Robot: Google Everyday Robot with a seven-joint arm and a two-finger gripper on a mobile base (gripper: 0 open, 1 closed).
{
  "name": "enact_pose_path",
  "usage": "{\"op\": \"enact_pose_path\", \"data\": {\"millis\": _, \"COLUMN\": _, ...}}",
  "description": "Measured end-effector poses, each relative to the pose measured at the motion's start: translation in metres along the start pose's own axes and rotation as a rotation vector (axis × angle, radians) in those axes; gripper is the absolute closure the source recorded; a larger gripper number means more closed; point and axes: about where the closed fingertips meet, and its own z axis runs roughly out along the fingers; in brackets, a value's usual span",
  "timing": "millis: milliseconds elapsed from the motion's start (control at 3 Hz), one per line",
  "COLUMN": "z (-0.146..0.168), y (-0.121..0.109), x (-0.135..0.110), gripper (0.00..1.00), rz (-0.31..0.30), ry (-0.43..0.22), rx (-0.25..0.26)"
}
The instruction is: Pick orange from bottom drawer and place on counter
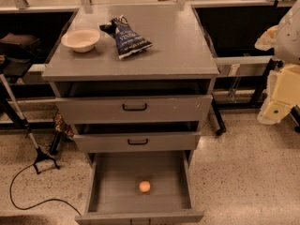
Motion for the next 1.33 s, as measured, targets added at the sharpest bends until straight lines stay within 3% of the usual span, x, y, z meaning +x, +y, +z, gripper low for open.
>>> {"op": "enact_pose_path", "data": {"millis": 667, "z": 0.014, "y": 0.008, "x": -0.006, "gripper": 0.00, "rz": -0.027, "ry": -0.035, "rx": 0.004}}
{"op": "enact_pose_path", "data": {"millis": 1000, "z": 0.049, "y": 0.031, "x": -0.022, "gripper": 0.00, "rz": -0.071, "ry": -0.098, "rx": -0.002}}
{"op": "enact_pose_path", "data": {"millis": 1333, "z": 0.120, "y": 0.064, "x": -0.044, "gripper": 0.00, "rz": -0.079, "ry": -0.178, "rx": -0.057}}
